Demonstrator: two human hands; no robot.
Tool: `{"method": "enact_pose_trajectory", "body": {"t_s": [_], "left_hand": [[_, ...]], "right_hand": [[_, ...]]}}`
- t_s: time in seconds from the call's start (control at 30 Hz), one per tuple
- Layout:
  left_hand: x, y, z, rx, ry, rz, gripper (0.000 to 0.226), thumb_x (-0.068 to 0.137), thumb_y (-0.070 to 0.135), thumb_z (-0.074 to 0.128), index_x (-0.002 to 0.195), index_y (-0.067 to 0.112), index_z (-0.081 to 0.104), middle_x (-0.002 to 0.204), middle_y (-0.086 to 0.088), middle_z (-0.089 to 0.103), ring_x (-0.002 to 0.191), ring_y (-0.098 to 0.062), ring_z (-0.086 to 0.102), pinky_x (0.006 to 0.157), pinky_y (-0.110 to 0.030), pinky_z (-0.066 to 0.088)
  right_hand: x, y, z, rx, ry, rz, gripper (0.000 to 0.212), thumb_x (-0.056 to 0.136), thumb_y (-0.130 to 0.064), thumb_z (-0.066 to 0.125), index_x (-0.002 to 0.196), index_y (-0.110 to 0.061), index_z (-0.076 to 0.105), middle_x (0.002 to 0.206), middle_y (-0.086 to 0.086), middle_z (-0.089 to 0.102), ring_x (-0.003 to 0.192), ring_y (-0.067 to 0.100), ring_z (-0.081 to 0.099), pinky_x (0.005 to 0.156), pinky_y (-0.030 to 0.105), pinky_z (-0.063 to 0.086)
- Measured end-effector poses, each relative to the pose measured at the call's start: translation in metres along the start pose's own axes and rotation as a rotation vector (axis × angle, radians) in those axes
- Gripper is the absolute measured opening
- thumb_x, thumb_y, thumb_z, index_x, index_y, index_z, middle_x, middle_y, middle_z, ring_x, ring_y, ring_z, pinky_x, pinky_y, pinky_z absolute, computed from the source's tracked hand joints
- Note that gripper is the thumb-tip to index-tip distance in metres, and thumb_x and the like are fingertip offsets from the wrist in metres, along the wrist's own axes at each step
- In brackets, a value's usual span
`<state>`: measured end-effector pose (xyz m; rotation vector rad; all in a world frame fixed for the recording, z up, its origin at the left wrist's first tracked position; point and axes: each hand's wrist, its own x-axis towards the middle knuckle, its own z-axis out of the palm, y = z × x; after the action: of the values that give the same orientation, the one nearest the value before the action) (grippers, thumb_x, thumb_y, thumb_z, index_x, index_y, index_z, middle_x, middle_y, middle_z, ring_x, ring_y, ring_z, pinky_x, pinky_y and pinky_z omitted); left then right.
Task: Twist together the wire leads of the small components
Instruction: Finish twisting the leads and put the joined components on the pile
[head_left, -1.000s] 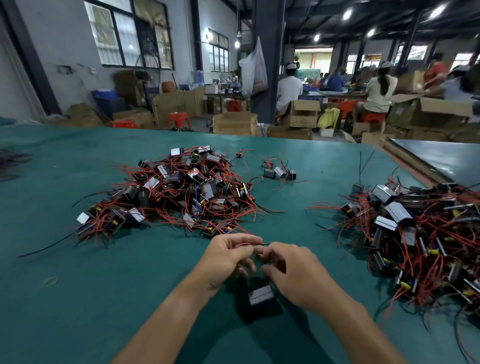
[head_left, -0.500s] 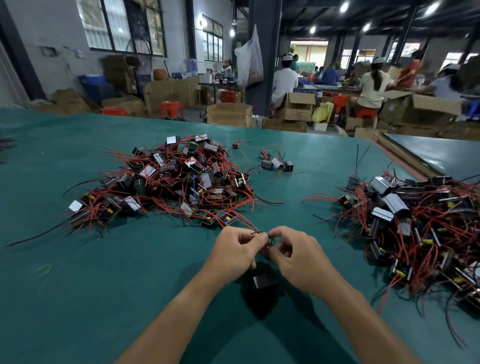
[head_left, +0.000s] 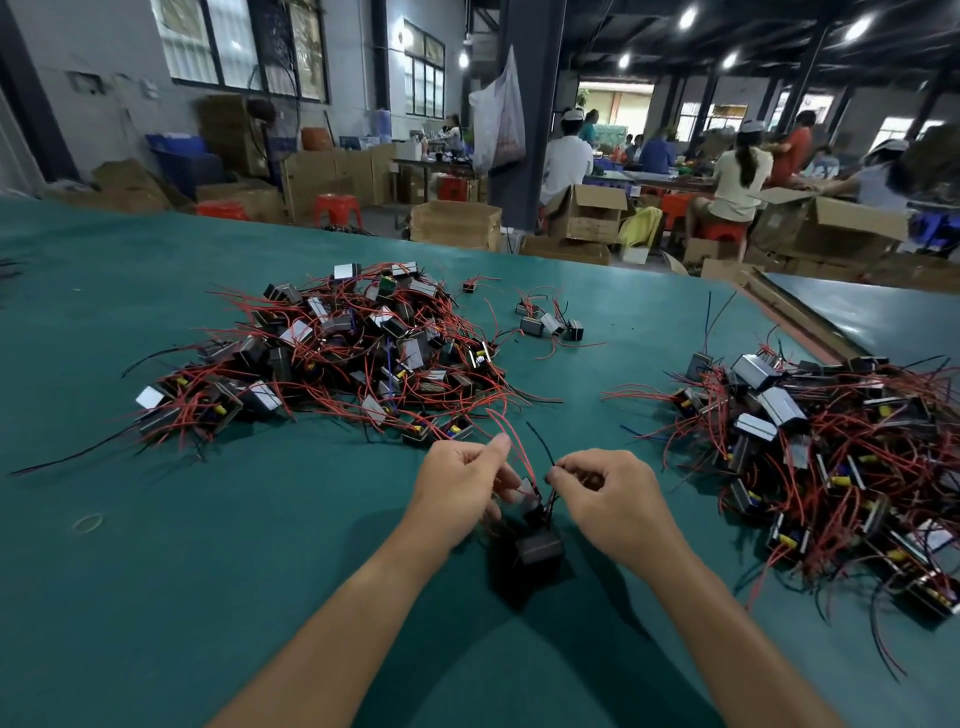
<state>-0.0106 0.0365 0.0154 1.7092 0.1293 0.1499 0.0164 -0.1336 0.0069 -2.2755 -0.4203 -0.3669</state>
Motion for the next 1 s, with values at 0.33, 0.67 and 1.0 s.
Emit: {"method": "enact_pose_trajectory", "body": {"t_s": [0.33,0.67,1.0], "left_hand": [[0.0,0.001,-0.005,-0.243,-0.092,-0.029,0.03,0.083,0.009,0.074,0.098,0.008,0.048,0.085,-0.004,0.077,0.047,-0.017,0.063,0.042,-0.022,0.047],[-0.001,-0.002,0.003,-0.087,-0.094,0.127,0.006,0.086,0.004,0.07,0.085,0.01,0.071,0.061,-0.002,0.07,0.038,-0.008,0.05,0.039,-0.018,0.041],[-0.008,0.001,0.004,-0.072,-0.081,0.053,0.01,0.082,0.001,0.069,0.09,0.006,0.066,0.061,-0.003,0.064,0.041,-0.011,0.052,0.042,-0.021,0.041]], "right_hand": [[0.0,0.005,0.001,0.073,-0.043,0.003,0.027,0.09,-0.017,0.064,0.066,-0.009,0.058,0.048,-0.007,0.038,0.048,0.008,0.028,0.046,0.022,0.026],[-0.004,-0.005,0.003,0.287,-0.174,-0.044,0.016,0.087,-0.009,0.065,0.075,-0.017,0.071,0.061,0.003,0.065,0.056,0.009,0.05,0.057,0.037,0.047],[-0.006,-0.007,0.004,0.398,-0.087,0.114,0.016,0.082,-0.004,0.074,0.073,-0.014,0.068,0.06,0.0,0.07,0.05,0.01,0.059,0.058,0.033,0.052]]}}
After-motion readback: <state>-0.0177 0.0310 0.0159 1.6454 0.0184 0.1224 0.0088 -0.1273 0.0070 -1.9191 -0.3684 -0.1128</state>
